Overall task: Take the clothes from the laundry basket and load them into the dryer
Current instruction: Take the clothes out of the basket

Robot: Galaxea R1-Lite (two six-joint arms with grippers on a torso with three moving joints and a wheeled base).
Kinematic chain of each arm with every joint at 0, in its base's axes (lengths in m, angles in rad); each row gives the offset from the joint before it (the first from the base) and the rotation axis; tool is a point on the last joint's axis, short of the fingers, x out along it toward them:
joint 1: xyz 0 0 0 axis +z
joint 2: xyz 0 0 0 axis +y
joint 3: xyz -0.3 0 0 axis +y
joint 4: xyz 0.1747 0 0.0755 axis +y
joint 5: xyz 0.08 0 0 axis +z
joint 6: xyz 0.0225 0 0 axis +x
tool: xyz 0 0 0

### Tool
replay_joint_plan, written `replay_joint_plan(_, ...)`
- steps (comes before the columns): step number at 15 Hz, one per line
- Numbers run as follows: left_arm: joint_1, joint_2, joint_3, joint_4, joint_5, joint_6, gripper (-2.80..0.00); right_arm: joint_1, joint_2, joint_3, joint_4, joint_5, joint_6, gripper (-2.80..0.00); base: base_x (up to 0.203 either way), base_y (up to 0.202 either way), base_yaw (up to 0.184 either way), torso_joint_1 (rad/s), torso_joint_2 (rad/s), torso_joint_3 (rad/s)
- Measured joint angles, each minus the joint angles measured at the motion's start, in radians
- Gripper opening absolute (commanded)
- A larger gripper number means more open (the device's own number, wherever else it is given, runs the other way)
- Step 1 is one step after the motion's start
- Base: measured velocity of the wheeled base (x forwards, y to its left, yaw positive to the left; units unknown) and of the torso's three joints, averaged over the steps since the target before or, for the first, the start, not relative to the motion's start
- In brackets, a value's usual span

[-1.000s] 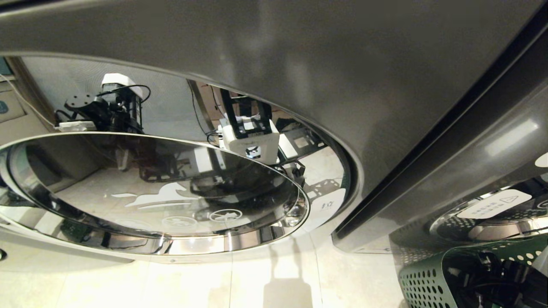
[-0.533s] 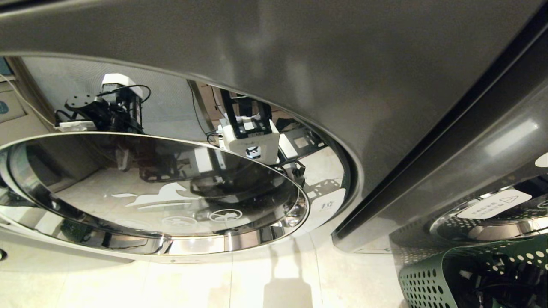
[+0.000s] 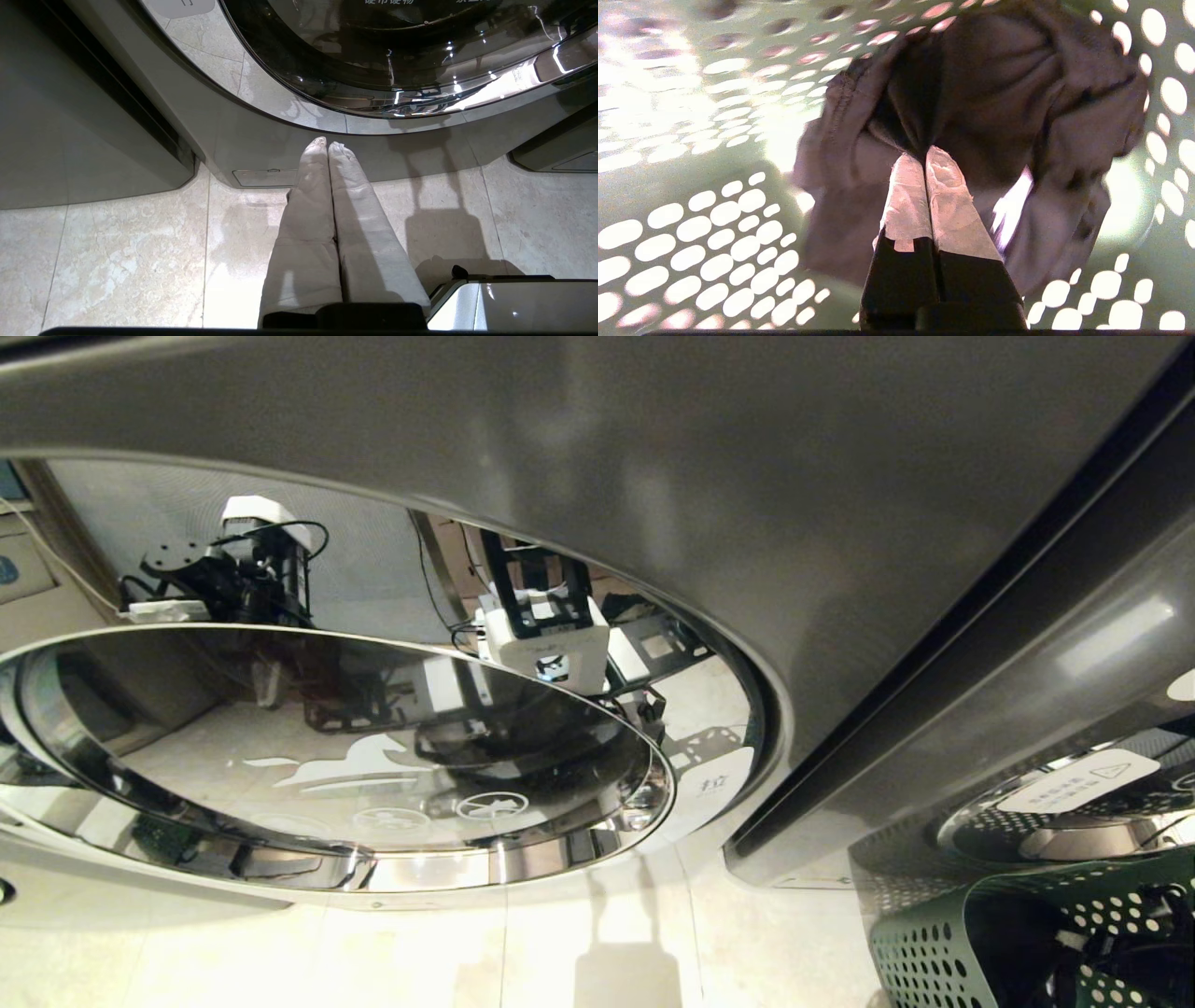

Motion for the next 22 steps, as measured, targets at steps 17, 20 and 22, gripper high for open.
replay_joint_plan(17, 0.000, 0.000, 0.000, 0.000, 0.000, 0.000, -2.80, -0.127, -0.655, 0.541, 0.247, 0.003, 0.001, -2.80, 0.000, 0.000, 0.000, 0.000, 0.00, 0.000)
replay_joint_plan(20, 0.000, 0.000, 0.000, 0.000, 0.000, 0.000, -2.80, -0.127, -0.648, 0.546, 0.257, 0.005, 0.000, -2.80, 0.000, 0.000, 0.000, 0.000, 0.00, 0.000)
replay_joint_plan(22, 0.000, 0.000, 0.000, 0.000, 0.000, 0.000, -2.80, -0.119, -0.602, 0.531, 0.247, 0.007, -0.002, -2.80, 0.000, 0.000, 0.000, 0.000, 0.00, 0.000)
